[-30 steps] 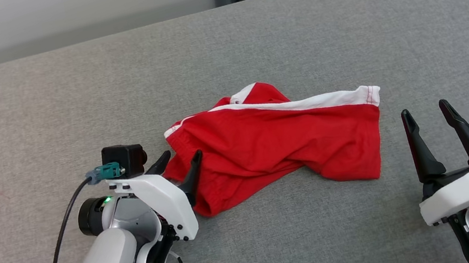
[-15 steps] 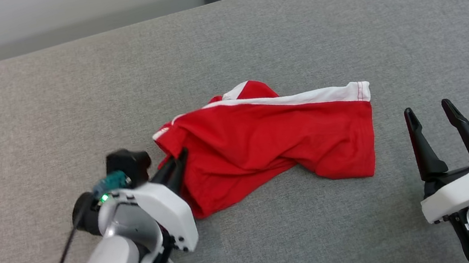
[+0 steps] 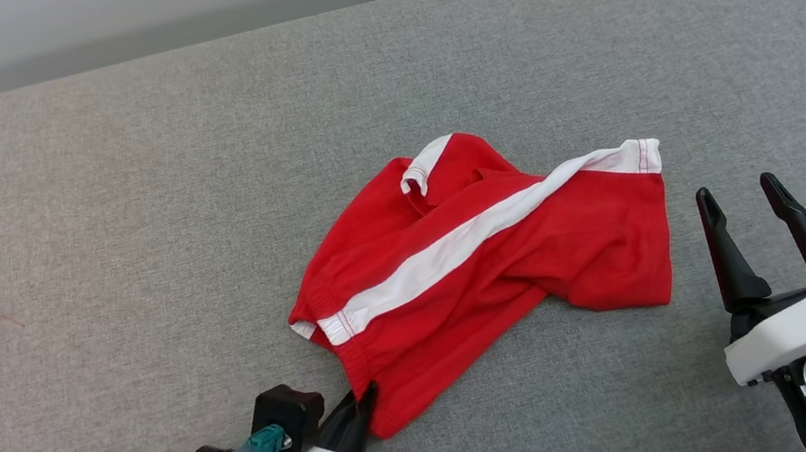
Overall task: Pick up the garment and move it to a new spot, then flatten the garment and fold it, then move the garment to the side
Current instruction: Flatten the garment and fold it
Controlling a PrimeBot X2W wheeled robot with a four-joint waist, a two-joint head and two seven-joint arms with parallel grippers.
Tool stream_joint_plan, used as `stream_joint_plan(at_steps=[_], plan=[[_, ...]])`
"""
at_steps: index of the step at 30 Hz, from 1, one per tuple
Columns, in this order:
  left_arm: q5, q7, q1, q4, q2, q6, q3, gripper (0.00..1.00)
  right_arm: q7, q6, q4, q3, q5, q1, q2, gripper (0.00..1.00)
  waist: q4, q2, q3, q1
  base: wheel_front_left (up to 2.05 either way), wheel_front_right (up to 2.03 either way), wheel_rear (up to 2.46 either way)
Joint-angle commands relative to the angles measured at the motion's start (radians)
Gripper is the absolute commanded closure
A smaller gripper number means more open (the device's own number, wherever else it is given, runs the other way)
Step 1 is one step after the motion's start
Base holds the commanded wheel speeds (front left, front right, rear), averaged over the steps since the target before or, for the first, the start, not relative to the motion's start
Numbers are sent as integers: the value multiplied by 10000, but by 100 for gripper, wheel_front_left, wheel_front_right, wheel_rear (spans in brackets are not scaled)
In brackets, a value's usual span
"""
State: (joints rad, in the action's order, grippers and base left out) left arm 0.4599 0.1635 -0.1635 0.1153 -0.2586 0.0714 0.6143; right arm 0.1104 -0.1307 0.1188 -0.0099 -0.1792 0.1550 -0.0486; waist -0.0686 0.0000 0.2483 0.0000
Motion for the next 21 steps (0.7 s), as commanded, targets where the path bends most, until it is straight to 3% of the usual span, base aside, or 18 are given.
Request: stream_joint_plan(at_steps=[1, 6, 8, 15, 21], plan=[[125, -109, 114, 111, 18, 76, -124, 100, -52, -2, -1, 4, -52, 47, -44, 0, 18, 0, 17, 0, 0, 0, 0], [428, -343, 92, 648, 164, 106, -336, 100, -96, -2, -17, 40, -54, 84, -44, 0, 36, 0, 37, 0, 0, 0, 0], [504, -524, 79, 746, 242, 151, -419, 0, -99, -2, 5, 55, -51, 83, -44, 0, 19, 0, 8, 0, 0, 0, 0], [596, -1775, 162, 603, 490, 283, -853, 0, -132, -2, 55, 15, -7, -82, -44, 0, 29, 0, -238, 0, 0, 0, 0], [364, -3143, 77, 355, 508, 721, -1423, 0, -174, -2, 42, 10, 81, -220, -45, 0, 127, 0, -572, 0, 0, 0, 0]])
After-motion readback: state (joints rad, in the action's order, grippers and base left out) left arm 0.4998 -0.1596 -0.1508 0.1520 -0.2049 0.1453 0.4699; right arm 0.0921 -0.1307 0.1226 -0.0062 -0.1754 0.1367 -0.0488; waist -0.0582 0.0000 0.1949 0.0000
